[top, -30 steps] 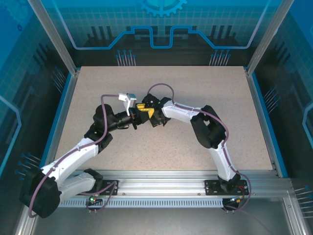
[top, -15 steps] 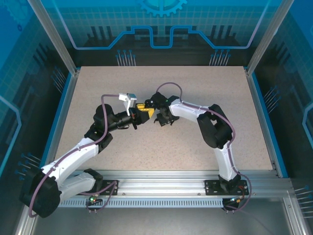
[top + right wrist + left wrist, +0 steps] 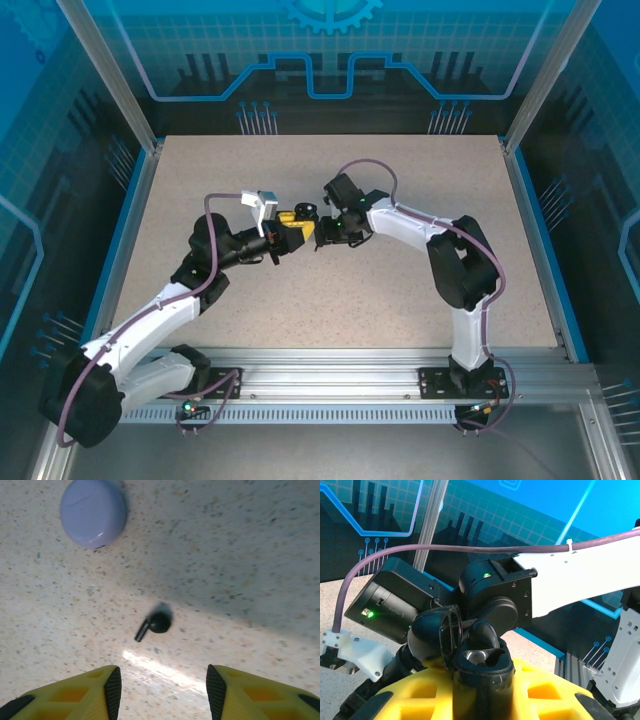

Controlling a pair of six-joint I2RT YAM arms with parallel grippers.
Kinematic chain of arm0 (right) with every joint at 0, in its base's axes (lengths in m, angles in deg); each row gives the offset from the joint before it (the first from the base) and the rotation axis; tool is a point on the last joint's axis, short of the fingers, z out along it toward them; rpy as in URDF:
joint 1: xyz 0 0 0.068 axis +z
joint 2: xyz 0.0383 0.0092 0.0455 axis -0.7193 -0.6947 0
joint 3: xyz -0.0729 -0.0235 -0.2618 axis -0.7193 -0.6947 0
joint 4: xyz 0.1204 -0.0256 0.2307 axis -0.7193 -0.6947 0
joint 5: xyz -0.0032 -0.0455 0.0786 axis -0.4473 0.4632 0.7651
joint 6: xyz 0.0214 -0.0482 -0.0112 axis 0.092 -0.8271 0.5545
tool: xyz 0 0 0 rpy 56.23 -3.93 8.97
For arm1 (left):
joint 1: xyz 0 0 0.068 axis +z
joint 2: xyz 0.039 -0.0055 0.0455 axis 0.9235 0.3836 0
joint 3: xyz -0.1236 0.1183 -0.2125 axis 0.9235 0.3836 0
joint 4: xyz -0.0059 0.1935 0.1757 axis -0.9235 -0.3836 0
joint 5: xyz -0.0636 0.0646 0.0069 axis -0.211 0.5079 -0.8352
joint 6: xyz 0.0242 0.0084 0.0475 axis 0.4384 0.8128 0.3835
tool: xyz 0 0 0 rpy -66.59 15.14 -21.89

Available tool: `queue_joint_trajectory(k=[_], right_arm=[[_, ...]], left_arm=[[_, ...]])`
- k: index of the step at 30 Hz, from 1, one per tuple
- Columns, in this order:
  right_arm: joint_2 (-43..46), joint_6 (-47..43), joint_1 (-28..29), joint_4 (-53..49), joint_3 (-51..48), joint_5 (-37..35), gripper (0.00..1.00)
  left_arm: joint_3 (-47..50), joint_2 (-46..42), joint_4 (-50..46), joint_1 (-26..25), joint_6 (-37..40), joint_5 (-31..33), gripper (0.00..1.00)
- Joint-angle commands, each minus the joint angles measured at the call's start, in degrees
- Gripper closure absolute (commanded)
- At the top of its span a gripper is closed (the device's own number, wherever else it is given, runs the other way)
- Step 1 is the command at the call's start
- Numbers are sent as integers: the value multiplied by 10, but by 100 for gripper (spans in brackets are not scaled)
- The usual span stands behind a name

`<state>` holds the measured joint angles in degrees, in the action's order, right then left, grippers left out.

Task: Insert the wireless bluetooth earbuds into the charging case

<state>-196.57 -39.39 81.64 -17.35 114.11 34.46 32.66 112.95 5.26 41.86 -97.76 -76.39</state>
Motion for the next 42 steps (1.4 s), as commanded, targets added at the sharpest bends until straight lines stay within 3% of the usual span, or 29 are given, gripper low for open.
queue_joint_trajectory(k=[1,17,42], right_arm=[[-24,51,6,14,6,38,52],[-81,88,29,-1,45,36,53],[-154,30,34,-120,153,-73,54]], left_arm=[[7,-12,7,5,-5,9,92],[6,-9,1,5,0,11,92],[7,-11,-11,5,8,16,92]])
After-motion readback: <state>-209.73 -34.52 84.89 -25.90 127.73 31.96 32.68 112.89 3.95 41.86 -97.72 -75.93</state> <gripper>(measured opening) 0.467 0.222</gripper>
